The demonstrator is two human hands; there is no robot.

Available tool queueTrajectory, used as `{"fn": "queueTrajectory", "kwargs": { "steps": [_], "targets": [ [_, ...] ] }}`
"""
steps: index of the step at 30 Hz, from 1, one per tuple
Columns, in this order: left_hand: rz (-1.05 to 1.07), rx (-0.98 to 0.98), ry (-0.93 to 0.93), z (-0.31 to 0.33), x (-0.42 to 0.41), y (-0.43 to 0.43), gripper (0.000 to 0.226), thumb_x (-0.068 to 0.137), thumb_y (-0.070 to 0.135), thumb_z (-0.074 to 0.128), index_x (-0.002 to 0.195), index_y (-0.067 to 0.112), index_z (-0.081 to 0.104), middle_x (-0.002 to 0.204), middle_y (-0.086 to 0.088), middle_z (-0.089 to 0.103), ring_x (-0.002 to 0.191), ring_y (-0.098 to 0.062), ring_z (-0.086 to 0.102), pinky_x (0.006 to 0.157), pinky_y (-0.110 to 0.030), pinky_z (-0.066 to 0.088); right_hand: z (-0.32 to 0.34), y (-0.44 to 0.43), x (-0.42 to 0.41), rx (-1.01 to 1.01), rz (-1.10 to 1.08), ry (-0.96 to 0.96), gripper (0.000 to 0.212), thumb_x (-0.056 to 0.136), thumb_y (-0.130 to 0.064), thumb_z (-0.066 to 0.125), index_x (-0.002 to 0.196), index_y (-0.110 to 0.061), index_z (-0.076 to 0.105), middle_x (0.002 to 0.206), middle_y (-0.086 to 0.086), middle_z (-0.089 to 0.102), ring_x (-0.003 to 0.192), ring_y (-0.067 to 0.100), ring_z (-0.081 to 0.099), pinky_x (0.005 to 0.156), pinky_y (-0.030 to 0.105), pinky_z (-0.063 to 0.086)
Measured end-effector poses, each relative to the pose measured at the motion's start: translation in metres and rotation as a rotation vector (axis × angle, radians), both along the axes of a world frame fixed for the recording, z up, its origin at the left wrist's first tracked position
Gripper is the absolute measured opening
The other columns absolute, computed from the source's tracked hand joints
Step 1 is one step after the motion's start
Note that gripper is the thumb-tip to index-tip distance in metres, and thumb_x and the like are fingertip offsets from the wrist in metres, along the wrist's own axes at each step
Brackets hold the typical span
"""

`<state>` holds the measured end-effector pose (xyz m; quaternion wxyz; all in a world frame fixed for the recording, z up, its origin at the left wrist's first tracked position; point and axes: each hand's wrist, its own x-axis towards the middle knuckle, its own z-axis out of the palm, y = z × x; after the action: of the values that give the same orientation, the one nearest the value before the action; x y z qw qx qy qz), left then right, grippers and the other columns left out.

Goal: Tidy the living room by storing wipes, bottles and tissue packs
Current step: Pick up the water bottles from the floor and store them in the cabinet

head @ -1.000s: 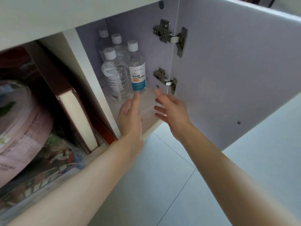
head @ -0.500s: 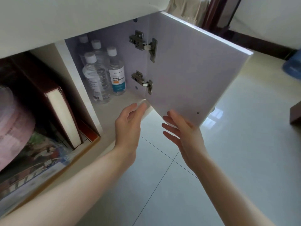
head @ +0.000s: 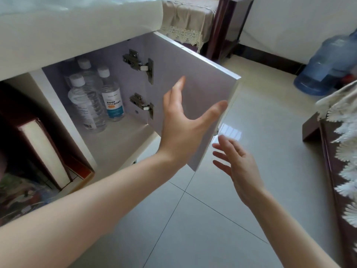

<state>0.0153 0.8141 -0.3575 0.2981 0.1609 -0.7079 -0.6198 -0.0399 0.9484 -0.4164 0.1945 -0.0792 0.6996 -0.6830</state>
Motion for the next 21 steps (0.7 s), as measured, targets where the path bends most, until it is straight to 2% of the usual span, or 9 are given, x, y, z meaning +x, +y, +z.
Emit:
{"fn": "queueTrajectory", "kwargs": {
  "steps": [2, 4, 6, 8, 11, 15, 18, 21],
  "targets": [
    [0.005, -0.035, 0.039, 0.009, -0.006, 0.004, 0.088, 0.075, 0.05, 0.075, 0.147, 0.033, 0.028, 0.149, 0.011, 0.027, 0.124, 0.009, 0.03, 0.099, -0.013, 0.027, 0.006, -0.007, -0.008, -0.043, 0.028, -0.013, 0.038, 0.065, -0.064, 0.063, 0.092, -0.038, 0.071, 0.112, -0.01, 0.07, 0.107, 0.013, 0.065, 0.09, 0.033, 0.053],
    [0.0, -0.072, 0.081, 0.016, -0.012, 0.009, 0.084, 0.076, 0.046, 0.076, 0.146, 0.035, 0.031, 0.149, 0.009, 0.026, 0.126, 0.007, 0.029, 0.1, -0.012, 0.027, 0.01, -0.011, -0.016, -0.106, 0.052, -0.049, 0.037, 0.069, -0.06, 0.061, 0.094, -0.035, 0.073, 0.116, -0.009, 0.069, 0.108, 0.017, 0.066, 0.093, 0.034, 0.052],
    [0.0, -0.097, 0.107, 0.022, -0.014, 0.012, 0.076, 0.078, 0.043, 0.076, 0.143, 0.036, 0.038, 0.148, 0.006, 0.028, 0.133, 0.001, 0.029, 0.106, -0.018, 0.031, 0.01, -0.015, -0.019, -0.124, 0.06, -0.053, 0.036, 0.076, -0.053, 0.061, 0.098, -0.028, 0.075, 0.113, -0.003, 0.071, 0.105, 0.022, 0.068, 0.094, 0.035, 0.052],
    [0.029, -0.1, 0.112, 0.024, -0.013, 0.012, 0.064, 0.08, 0.039, 0.076, 0.137, 0.035, 0.048, 0.146, 0.004, 0.029, 0.137, -0.003, 0.028, 0.113, -0.03, 0.033, 0.008, -0.017, -0.017, -0.135, 0.06, -0.05, 0.036, 0.082, -0.043, 0.061, 0.105, -0.018, 0.073, 0.108, 0.004, 0.072, 0.101, 0.026, 0.069, 0.094, 0.035, 0.053],
    [0.074, -0.096, 0.114, 0.023, -0.003, 0.007, 0.053, 0.081, 0.037, 0.074, 0.131, 0.032, 0.056, 0.143, 0.002, 0.033, 0.137, -0.006, 0.031, 0.112, -0.037, 0.035, 0.004, -0.02, -0.011, -0.164, 0.076, -0.034, 0.035, 0.082, -0.033, 0.065, 0.107, -0.01, 0.071, 0.093, 0.004, 0.074, 0.089, 0.02, 0.071, 0.089, 0.033, 0.056],
    [0.092, -0.126, 0.139, 0.021, 0.018, -0.005, 0.048, 0.082, 0.037, 0.072, 0.128, 0.034, 0.057, 0.137, 0.001, 0.044, 0.128, -0.008, 0.043, 0.106, -0.037, 0.043, 0.001, -0.027, -0.003, -0.164, 0.12, -0.016, 0.015, 0.084, -0.018, 0.068, 0.096, -0.011, 0.074, 0.083, 0.007, 0.074, 0.077, 0.017, 0.071, 0.077, 0.028, 0.058],
    [0.104, -0.134, 0.16, 0.019, 0.033, -0.014, 0.046, 0.083, 0.035, 0.071, 0.127, 0.034, 0.057, 0.132, 0.001, 0.051, 0.122, -0.012, 0.05, 0.101, -0.037, 0.047, 0.001, -0.033, 0.002, -0.18, 0.191, -0.018, 0.014, 0.08, -0.015, 0.071, 0.092, -0.009, 0.074, 0.081, 0.011, 0.074, 0.073, 0.02, 0.072, 0.068, 0.024, 0.057],
    [0.115, -0.148, 0.204, 0.015, 0.049, -0.025, 0.04, 0.086, 0.029, 0.069, 0.123, 0.034, 0.056, 0.129, -0.004, 0.057, 0.121, -0.017, 0.055, 0.099, -0.04, 0.049, 0.001, -0.042, 0.009, -0.208, 0.278, -0.052, 0.017, 0.072, -0.019, 0.075, 0.087, -0.012, 0.075, 0.083, 0.014, 0.075, 0.076, 0.026, 0.073, 0.066, 0.023, 0.057]
  ]
}}
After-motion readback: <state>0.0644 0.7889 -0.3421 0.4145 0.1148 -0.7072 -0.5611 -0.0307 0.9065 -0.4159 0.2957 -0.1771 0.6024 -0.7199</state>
